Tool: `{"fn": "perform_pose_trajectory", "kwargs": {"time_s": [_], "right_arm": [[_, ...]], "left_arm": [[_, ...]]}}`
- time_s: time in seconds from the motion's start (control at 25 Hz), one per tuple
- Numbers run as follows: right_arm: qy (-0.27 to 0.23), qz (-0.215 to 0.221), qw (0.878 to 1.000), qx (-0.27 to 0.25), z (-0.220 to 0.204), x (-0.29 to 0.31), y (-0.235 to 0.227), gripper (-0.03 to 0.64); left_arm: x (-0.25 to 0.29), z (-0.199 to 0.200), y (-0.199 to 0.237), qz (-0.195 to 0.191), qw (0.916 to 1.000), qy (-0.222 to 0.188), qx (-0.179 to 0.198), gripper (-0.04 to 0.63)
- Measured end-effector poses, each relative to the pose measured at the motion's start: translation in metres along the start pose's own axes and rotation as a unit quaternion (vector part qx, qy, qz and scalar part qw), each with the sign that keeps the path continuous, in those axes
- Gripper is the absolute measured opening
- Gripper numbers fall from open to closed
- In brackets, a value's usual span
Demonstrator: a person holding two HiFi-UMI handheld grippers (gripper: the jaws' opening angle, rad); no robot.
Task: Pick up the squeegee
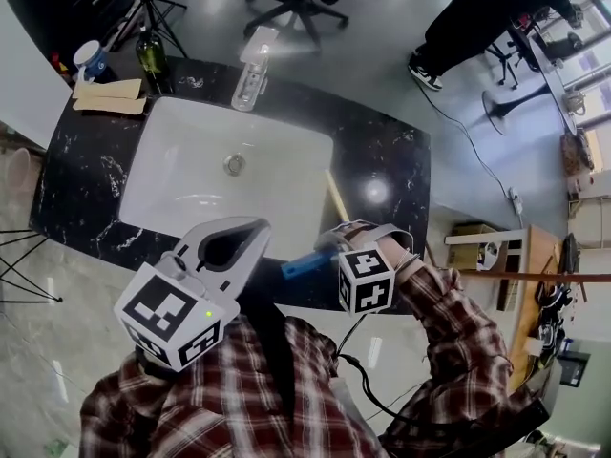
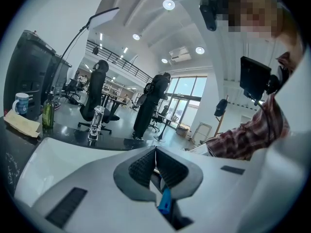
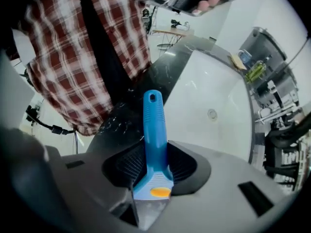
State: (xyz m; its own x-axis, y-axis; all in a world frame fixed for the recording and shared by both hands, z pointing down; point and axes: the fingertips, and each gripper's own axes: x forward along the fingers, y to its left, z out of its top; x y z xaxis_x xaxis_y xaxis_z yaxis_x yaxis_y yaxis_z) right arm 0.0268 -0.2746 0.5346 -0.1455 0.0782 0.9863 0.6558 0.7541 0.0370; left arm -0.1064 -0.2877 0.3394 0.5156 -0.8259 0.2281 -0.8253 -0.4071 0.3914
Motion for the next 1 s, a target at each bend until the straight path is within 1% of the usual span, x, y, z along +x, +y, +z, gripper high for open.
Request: {"fn": "perform_pose_trajectory", "kwargs": {"time_s": [0.16,0.28,0.36,0.4,0.48,0.56,0.6,0.72,0.84,1.0], "right_arm": [[-0.033,-0.038,0.996,0.075,0.001,-0.012,-0.017,0.149],[-0.066,-0.076,0.986,0.135,0.000,-0.028,-0.033,0.149],[-0.095,-0.106,0.974,0.179,-0.002,-0.042,-0.044,0.149],[-0.111,-0.122,0.965,0.203,-0.003,-0.049,-0.049,0.149],[-0.145,-0.155,0.944,0.251,-0.006,-0.063,-0.058,0.149],[-0.177,-0.190,0.919,0.296,-0.009,-0.077,-0.067,0.149],[-0.194,-0.208,0.905,0.318,-0.011,-0.085,-0.071,0.149],[-0.243,-0.265,0.855,0.374,-0.016,-0.111,-0.085,0.147],[-0.285,-0.322,0.799,0.419,-0.020,-0.140,-0.096,0.147],[-0.340,-0.385,0.717,0.471,-0.019,-0.179,-0.101,0.147]], "left_arm": [[0.001,0.004,0.001,-0.006,1.0000,-0.004,0.001,0.012],[0.004,0.007,-0.001,-0.012,0.9999,-0.007,0.002,0.012],[0.006,0.009,-0.002,-0.018,0.9998,-0.009,0.005,0.012],[0.006,0.011,-0.002,-0.020,0.9997,-0.011,0.006,0.012],[0.007,0.014,-0.002,-0.025,0.9996,-0.015,0.007,0.012],[0.008,0.018,-0.003,-0.028,0.9994,-0.018,0.009,0.012],[0.008,0.020,-0.003,-0.030,0.9993,-0.020,0.010,0.012],[0.009,0.024,-0.004,-0.038,0.9989,-0.025,0.012,0.012],[0.010,0.027,-0.006,-0.046,0.9985,-0.027,0.014,0.012],[0.009,0.032,-0.010,-0.055,0.9978,-0.032,0.017,0.012]]}}
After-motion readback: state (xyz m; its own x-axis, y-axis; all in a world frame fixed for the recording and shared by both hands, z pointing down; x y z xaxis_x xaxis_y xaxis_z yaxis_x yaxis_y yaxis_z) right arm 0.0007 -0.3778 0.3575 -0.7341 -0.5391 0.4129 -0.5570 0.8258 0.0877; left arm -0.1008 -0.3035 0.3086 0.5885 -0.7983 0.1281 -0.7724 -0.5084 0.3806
